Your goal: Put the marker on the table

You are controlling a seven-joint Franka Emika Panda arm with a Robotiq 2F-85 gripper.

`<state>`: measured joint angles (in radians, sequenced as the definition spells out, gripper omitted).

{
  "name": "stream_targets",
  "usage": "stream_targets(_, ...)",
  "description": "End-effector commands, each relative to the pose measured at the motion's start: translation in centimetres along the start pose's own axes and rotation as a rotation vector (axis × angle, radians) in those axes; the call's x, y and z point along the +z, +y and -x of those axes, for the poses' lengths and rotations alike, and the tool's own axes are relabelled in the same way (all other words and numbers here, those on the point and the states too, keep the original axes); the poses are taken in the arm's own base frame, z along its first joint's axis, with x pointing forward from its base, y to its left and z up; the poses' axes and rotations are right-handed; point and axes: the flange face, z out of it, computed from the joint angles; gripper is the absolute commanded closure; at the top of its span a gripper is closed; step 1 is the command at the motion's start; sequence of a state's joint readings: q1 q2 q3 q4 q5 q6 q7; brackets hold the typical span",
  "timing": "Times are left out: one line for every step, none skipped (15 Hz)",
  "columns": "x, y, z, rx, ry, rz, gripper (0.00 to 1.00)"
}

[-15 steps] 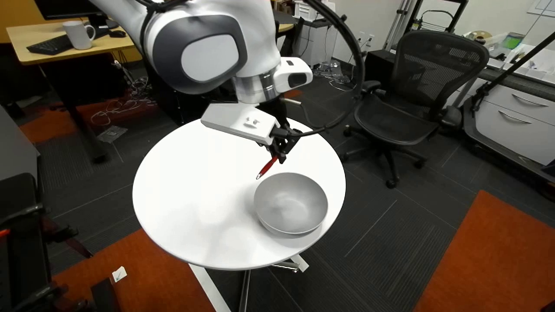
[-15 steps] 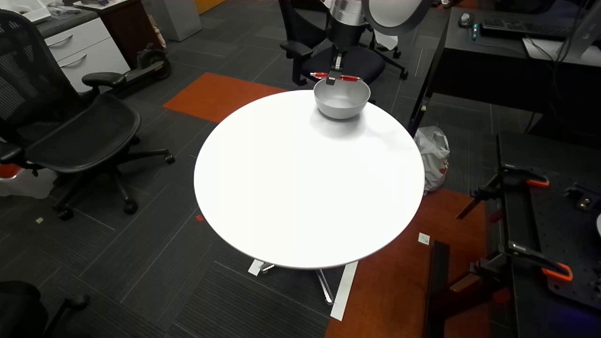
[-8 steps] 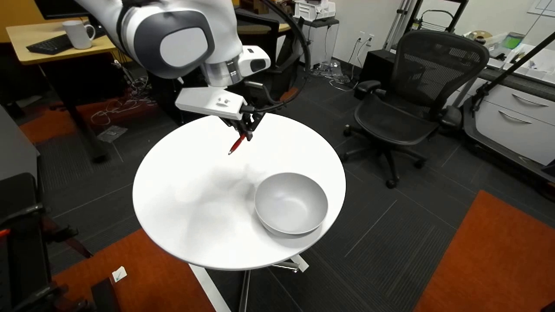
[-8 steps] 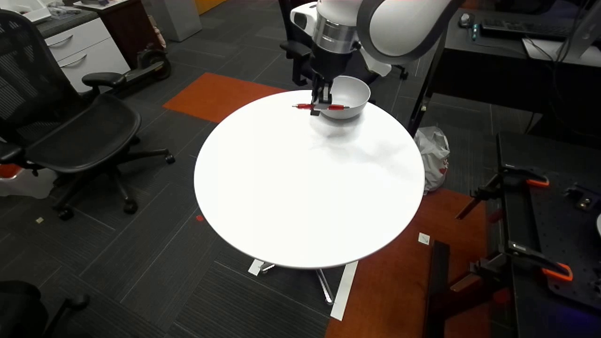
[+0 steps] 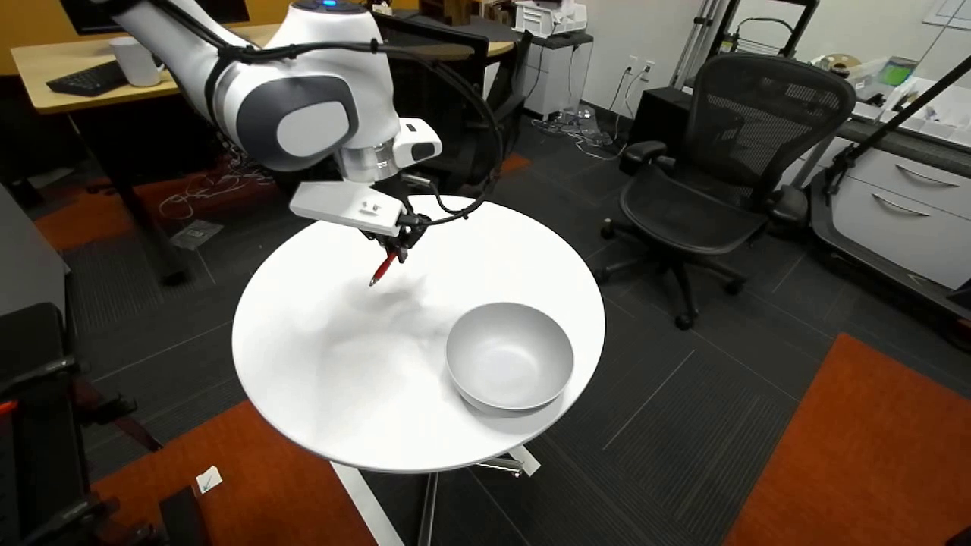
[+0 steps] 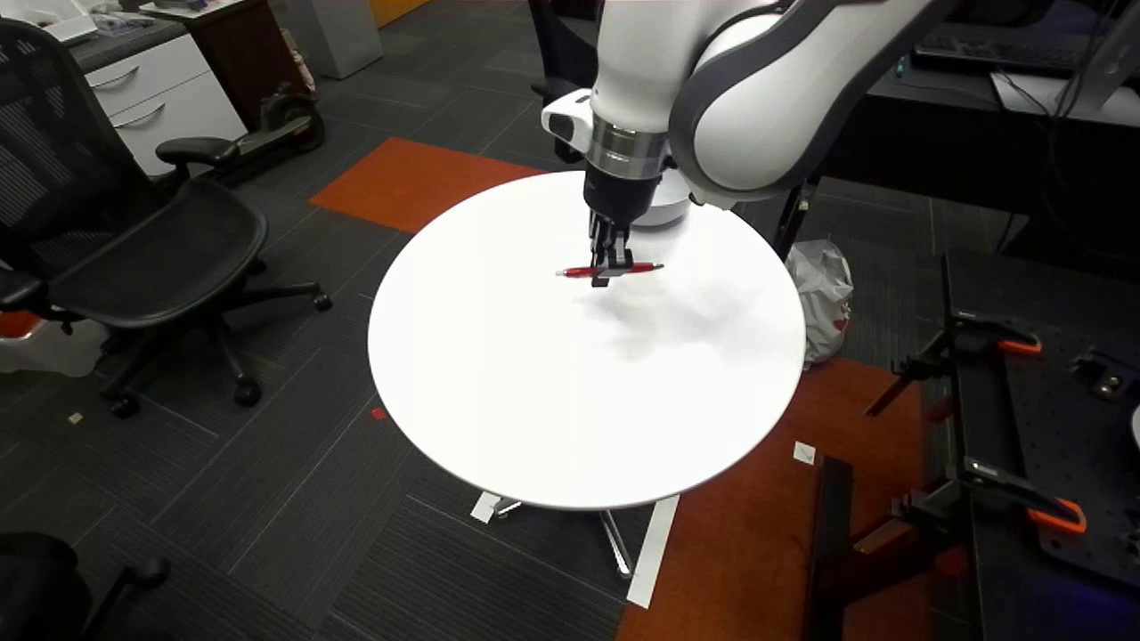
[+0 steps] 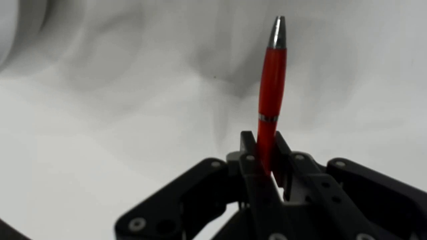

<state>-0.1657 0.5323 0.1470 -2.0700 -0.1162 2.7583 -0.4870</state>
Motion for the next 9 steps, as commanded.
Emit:
stream_targets(2.6,-0.8,1.6,0.002,0.019,-0.032,0.96)
stream_targets(3.2,-1.0,2.0,0.009,0.017,-0.040,0.96)
stream_targets(3.8,-1.2,2.4,0.013,0.018,-0.044,0.96)
stream_targets(4.1,-1.4,2.7,0.015,0.022,-0.047,0.96)
stream_targets(4.4,-1.6,2.8,0.016,0.024,-0.050,0.96)
stream_targets(4.5,-1.7,3.0,0.018,0.025,-0.048,0.60)
stream_targets(4.6,-1.8,3.2,0.015,0.028,-0.050,0.58)
stream_targets(4.4,-1.9,3.2,0.013,0.028,-0.044,0.53)
stream_targets(4.2,-1.9,3.2,0.011,0.032,-0.038,0.46)
